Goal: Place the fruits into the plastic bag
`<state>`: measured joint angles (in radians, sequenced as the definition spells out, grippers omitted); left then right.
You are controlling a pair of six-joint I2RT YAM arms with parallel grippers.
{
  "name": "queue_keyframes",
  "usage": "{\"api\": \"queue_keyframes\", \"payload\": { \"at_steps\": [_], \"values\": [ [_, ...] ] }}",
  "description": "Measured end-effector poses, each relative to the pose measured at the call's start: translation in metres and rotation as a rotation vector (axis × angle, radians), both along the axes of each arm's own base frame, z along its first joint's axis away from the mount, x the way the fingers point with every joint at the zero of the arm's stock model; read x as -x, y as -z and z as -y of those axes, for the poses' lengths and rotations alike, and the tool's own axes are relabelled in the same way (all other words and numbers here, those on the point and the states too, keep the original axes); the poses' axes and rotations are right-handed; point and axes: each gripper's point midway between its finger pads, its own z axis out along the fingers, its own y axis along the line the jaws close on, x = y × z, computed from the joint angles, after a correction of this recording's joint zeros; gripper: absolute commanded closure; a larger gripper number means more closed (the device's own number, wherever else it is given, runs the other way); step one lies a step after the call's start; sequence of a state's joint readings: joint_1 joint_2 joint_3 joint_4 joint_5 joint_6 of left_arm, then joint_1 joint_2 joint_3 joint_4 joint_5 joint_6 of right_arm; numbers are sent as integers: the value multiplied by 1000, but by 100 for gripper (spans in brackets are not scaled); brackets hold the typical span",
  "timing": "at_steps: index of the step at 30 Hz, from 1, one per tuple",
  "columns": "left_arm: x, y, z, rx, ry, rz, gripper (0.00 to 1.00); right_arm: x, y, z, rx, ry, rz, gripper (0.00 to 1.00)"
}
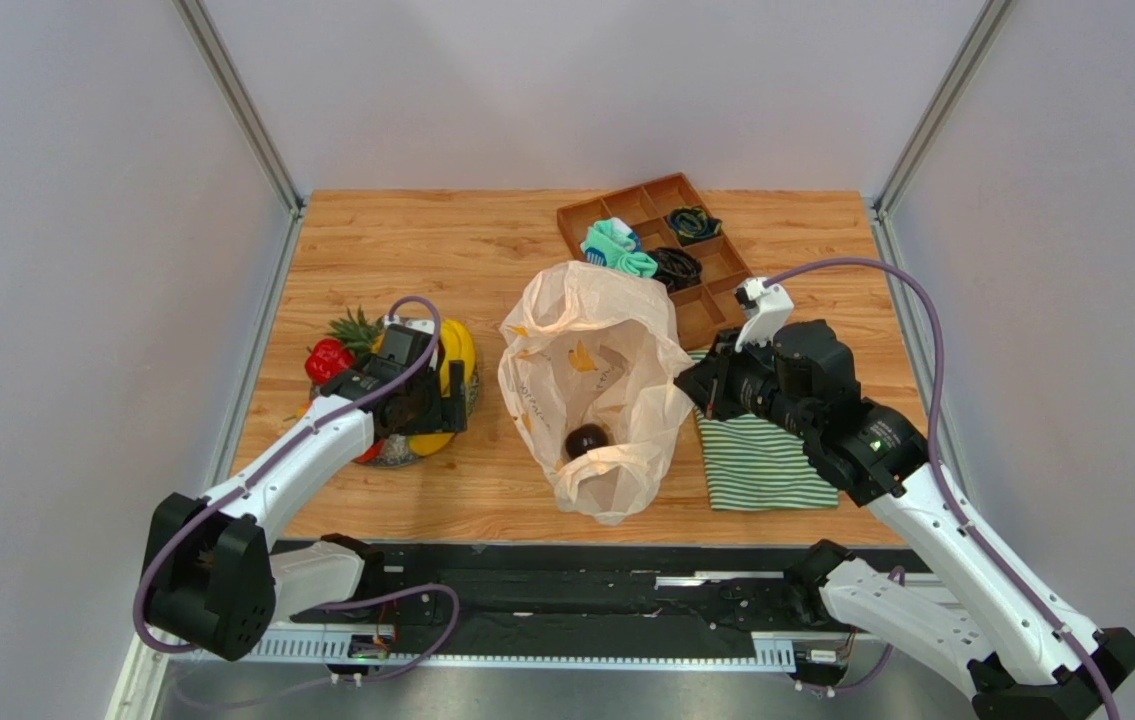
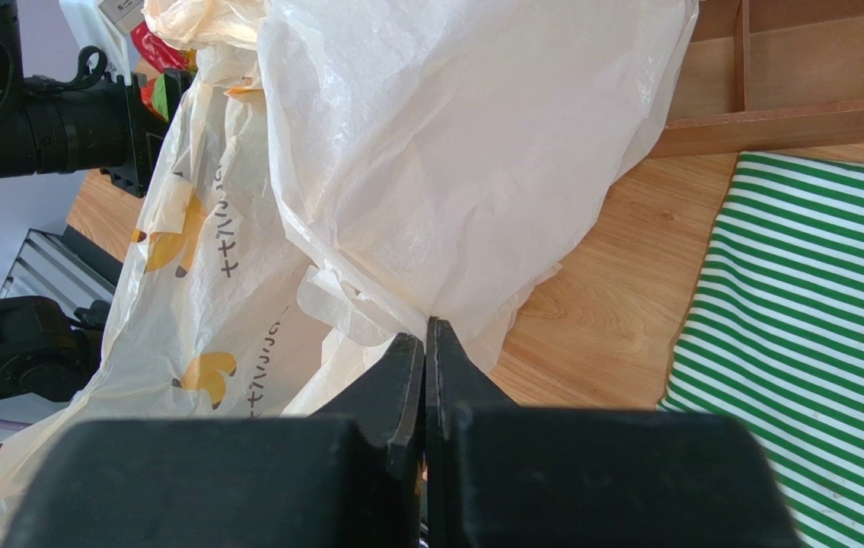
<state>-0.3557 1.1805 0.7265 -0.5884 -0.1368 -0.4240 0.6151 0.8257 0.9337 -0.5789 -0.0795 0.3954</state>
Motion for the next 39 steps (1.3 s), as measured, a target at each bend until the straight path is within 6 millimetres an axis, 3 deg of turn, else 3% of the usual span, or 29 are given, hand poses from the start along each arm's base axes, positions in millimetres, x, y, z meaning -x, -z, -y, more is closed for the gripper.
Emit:
{"api": "queue_keyframes", "payload": {
  "at_steps": [6,16,27,30,35,39],
  "values": [
    [2,5,0,-2,-1,-24,14,0,2,0,2,0,-2,100],
    [4,7,3,4,6,-37,43,0,1,0,0,0,-1,100],
    [3,5,12,10,52,-20,46,0,4,0,0,0,-1,100],
    [3,0,28,23,125,12,46,-1,4,-1,0,0,-1,100],
    [21,-10,61,102,263,25,46,-1,4,-1,0,-1,-1,100],
    [29,-32,66,180,285,107,44,-1,4,-1,-1,-1,0,100]
  ]
}}
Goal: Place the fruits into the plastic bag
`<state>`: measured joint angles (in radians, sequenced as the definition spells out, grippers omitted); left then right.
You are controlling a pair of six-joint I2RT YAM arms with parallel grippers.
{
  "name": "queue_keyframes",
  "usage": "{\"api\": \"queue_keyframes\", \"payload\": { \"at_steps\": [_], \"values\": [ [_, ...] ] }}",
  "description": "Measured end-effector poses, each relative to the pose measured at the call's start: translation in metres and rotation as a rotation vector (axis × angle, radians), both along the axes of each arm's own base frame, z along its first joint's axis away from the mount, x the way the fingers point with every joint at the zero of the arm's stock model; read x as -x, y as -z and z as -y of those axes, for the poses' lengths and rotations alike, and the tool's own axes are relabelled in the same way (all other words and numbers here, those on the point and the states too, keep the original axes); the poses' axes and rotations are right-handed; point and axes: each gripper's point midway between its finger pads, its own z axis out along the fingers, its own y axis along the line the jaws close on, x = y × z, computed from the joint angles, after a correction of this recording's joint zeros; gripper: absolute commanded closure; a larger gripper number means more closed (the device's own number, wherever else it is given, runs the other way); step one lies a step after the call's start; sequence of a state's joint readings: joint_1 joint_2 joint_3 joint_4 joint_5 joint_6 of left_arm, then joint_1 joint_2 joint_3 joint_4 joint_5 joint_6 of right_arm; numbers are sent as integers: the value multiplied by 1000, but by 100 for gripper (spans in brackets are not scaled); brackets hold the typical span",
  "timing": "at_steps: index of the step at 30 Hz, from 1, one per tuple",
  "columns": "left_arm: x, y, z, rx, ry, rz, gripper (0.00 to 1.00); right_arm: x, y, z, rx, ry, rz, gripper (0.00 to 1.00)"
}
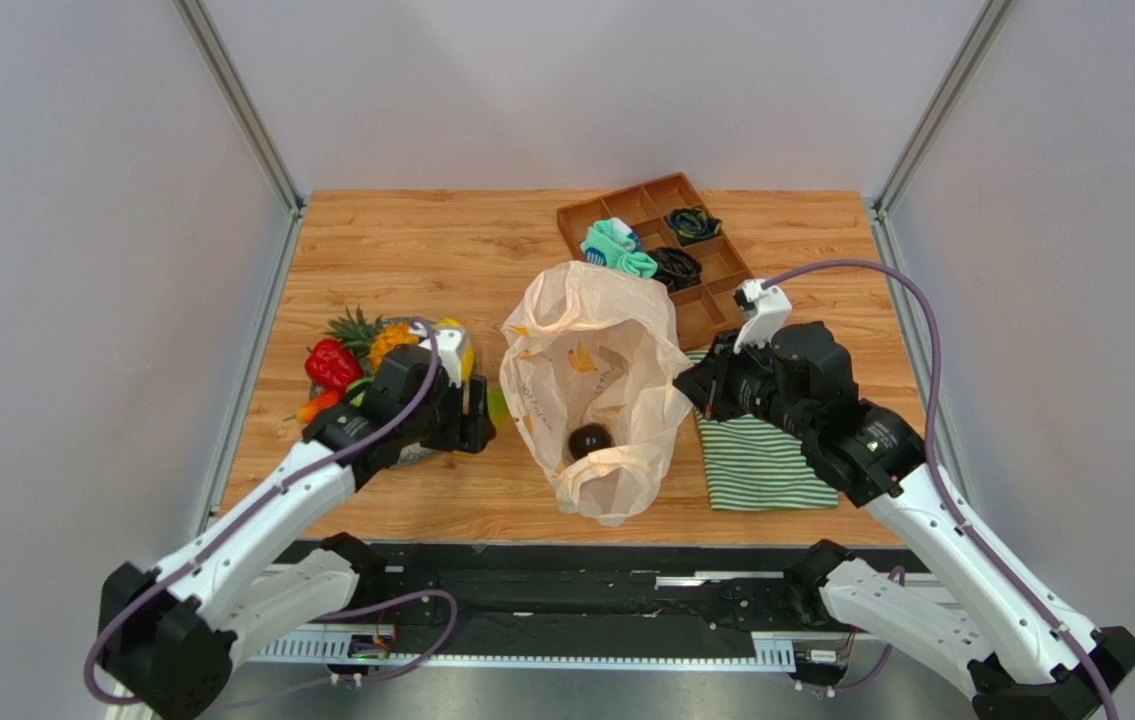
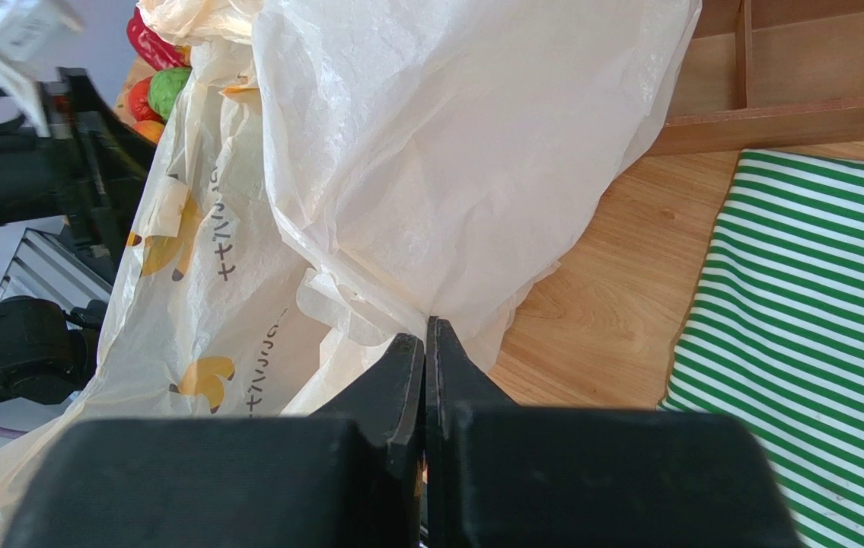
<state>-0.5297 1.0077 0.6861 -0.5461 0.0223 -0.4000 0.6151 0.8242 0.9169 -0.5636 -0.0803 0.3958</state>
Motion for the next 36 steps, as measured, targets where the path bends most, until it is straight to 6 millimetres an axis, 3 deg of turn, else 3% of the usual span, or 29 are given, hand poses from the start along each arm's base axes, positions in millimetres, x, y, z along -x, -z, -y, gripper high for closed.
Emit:
{"api": "queue_keyframes", "payload": {
  "at_steps": [6,15,18,21,24,30,33,36],
  "values": [
    [3,-68,3,170,2,240,43,0,0,0,0,0,0,100],
    [-3,-147,5,290,1,455,43,0,0,0,0,-1,0,100],
    [-10,-176,18,336,44,493,43,1,0,-1,-2,-6,-1,100],
    [-15,-201,44,401,126,530,43,1,0,-1,-3,-7,-2,100],
    [-8,-202,81,442,249,517,44,1,0,-1,-3,-7,-2,100],
    [15,-182,144,460,441,444,43,1,0,-1,-3,-6,-2,100],
    [19,-167,161,438,473,406,43,1,0,-1,-3,-6,-2,100],
    [11,-156,159,395,427,391,42,1,-1,-1,-4,-6,0,100]
  ]
}}
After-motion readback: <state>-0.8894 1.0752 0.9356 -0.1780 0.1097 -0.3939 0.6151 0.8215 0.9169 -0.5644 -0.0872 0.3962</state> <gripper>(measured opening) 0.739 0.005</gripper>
